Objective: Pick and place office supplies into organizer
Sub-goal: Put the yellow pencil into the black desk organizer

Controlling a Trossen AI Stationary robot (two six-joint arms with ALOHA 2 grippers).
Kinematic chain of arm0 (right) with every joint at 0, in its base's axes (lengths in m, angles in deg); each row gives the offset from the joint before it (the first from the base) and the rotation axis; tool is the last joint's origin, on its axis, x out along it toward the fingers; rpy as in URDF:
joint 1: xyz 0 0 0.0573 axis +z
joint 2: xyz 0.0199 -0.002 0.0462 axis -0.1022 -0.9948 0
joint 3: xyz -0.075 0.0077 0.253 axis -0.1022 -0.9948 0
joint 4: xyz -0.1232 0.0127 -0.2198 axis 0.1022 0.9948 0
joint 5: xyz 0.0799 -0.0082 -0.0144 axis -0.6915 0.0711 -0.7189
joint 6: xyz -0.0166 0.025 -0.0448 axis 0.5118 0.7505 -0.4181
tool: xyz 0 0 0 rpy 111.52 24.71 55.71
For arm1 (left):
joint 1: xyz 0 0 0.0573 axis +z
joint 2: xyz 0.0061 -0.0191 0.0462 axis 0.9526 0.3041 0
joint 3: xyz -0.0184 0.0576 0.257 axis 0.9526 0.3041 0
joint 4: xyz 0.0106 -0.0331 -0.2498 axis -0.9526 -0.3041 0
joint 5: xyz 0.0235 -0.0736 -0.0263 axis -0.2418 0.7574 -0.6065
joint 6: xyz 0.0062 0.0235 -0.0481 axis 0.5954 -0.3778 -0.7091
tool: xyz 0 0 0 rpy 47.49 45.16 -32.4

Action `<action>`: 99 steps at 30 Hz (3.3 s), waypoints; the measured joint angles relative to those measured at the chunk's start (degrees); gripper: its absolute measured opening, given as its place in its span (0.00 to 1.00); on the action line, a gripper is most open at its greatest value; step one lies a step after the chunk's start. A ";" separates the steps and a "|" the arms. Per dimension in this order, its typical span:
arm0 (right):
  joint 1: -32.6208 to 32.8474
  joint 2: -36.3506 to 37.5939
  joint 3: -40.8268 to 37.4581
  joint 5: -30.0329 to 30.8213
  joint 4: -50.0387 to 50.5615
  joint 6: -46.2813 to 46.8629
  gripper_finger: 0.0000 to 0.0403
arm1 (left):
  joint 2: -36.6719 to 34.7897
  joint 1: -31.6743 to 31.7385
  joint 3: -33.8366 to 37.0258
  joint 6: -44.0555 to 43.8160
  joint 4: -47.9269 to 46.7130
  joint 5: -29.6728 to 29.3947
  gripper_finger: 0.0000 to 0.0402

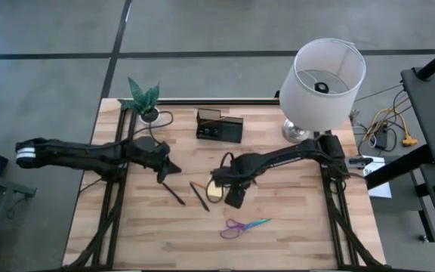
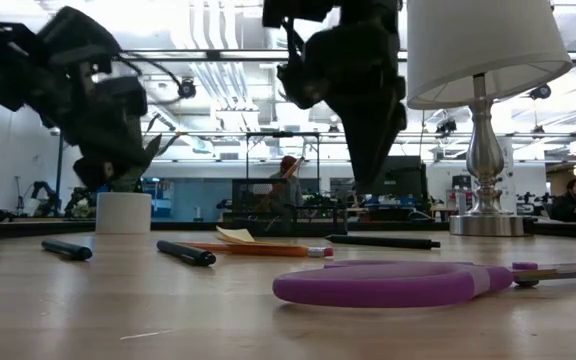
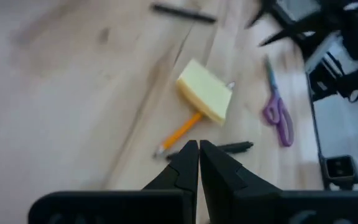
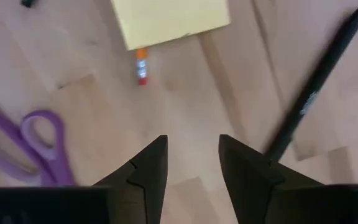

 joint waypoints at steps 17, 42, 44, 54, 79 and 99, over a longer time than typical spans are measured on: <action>7.62 0.00 -0.02 4.36 -4.22 22.66 0.33 | 19.69 -1.18 -0.59 -25.61 15.83 2.57 0.00; 6.65 0.02 0.00 11.08 -4.02 16.57 0.25 | 23.09 -10.40 -11.63 2.92 -3.33 -13.83 0.00; 6.34 0.02 0.00 11.08 -4.00 15.56 0.25 | 23.24 -10.45 -11.09 7.35 -3.54 -12.43 0.00; 5.56 0.04 0.00 11.13 -3.98 13.58 0.24 | 23.43 -10.56 -10.10 14.99 0.41 -9.60 0.00; 3.81 0.11 -2.12 10.98 -3.97 12.71 0.22 | 30.22 -10.34 -9.58 -17.16 6.44 -8.85 0.00; 3.60 0.11 -2.16 10.24 -3.80 12.64 0.21 | 30.50 -10.34 -9.36 -19.76 8.52 -10.24 0.00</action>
